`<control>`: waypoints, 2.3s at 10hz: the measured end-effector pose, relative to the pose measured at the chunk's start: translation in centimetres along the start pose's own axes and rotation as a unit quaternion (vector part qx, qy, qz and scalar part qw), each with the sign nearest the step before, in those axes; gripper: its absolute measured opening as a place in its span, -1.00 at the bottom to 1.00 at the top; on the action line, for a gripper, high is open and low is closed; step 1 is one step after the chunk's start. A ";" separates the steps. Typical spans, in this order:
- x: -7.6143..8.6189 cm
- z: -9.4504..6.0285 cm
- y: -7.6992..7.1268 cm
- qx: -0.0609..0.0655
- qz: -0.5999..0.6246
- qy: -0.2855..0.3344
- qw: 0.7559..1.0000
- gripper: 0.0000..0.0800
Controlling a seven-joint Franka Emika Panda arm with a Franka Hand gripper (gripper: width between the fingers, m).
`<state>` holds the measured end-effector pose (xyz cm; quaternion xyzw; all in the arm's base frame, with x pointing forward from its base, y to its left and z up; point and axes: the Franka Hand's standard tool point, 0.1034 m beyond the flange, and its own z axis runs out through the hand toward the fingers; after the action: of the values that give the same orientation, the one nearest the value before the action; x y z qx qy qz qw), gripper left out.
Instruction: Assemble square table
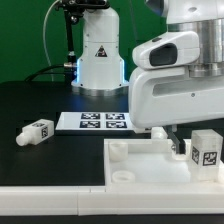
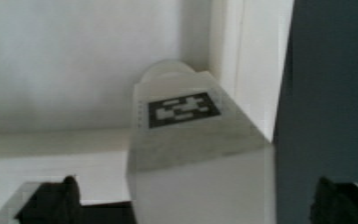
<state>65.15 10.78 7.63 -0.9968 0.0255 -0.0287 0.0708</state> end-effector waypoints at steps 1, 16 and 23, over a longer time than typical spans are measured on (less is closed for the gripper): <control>0.0 0.0 0.0 0.000 0.003 0.000 1.000 0.35; -0.8 0.3 0.9 0.000 0.500 -0.016 0.866 0.23; -0.5 0.2 0.1 -0.017 0.089 0.006 0.996 0.62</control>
Offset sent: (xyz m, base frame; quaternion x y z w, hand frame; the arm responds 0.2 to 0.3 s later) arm 0.0000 0.0000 0.0000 0.0000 0.0000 0.1938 0.9810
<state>64.68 10.76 7.42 -0.9914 0.1151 -0.0277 0.0556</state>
